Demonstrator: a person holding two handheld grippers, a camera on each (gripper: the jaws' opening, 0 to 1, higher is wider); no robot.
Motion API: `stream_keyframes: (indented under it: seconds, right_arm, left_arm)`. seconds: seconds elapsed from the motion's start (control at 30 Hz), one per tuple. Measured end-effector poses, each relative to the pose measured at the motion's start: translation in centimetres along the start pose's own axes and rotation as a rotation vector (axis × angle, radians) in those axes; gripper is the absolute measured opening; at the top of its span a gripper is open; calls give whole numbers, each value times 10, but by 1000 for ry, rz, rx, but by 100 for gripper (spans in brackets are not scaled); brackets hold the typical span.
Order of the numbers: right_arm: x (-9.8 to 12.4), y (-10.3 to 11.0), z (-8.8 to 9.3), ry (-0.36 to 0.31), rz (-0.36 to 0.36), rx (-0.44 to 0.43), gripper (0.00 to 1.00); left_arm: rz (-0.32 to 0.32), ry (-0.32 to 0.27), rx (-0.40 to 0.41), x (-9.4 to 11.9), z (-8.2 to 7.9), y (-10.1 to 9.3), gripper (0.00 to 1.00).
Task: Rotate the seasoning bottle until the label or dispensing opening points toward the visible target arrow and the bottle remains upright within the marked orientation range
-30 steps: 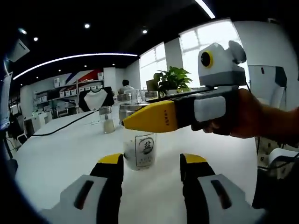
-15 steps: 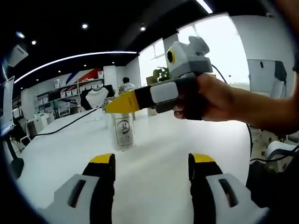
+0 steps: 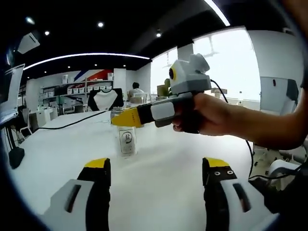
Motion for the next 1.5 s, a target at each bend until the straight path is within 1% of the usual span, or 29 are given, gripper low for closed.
stream_keyframes:
  seconds: [0.17, 0.3, 0.53, 0.8, 0.83, 0.9, 1.1, 1.23, 1.37, 1.47, 1.5]
  right_arm:
    - [-2, -1, -1, -2, 1, 9, 29]
    - [-4, 2, -1, 3, -8, 49, 29]
    - [-6, 3, 1, 14, -17, 74, 29]
    - [-7, 1, 10, 35, -15, 67, 29]
    - [-6, -1, 10, 22, -6, 57, 29]
    - [-4, -3, 11, 17, -15, 42, 29]
    - [-3, -3, 11, -3, -20, 42, 30]
    - [-2, -2, 11, -6, -25, 47, 31]
    - [7, -6, 12, -27, -3, 13, 36]
    - [15, -5, 14, -35, 1, -1, 35]
    - [19, -4, 14, -48, 8, -2, 35]
  left_arm:
    - [2, 2, 12, 4, 0, 0, 87]
    - [-3, 4, 19, 5, 0, 0, 91]
    - [5, 21, -6, 5, 3, -3, 97]
    - [11, 0, 37, 5, 1, -2, 100]
    - [12, 2, 47, 5, 2, -2, 99]
    - [9, 10, 62, 6, 4, -2, 100]
    - [19, 12, 82, 6, 6, -4, 100]
    - [22, 12, 79, 6, 5, -8, 100]
    - [33, 10, 70, 6, 4, -12, 100]
    - [37, 19, 62, 5, 5, -14, 100]
    - [39, 20, 60, 5, 5, -14, 100]
Point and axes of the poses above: the point that each gripper's makers call its tool centre point, and the gripper's own axes: x roughly backward along the fingers, y roughly to its left, z roughly out of its underside, the point moved 4 cm from there along x, roughly backward along the fingers
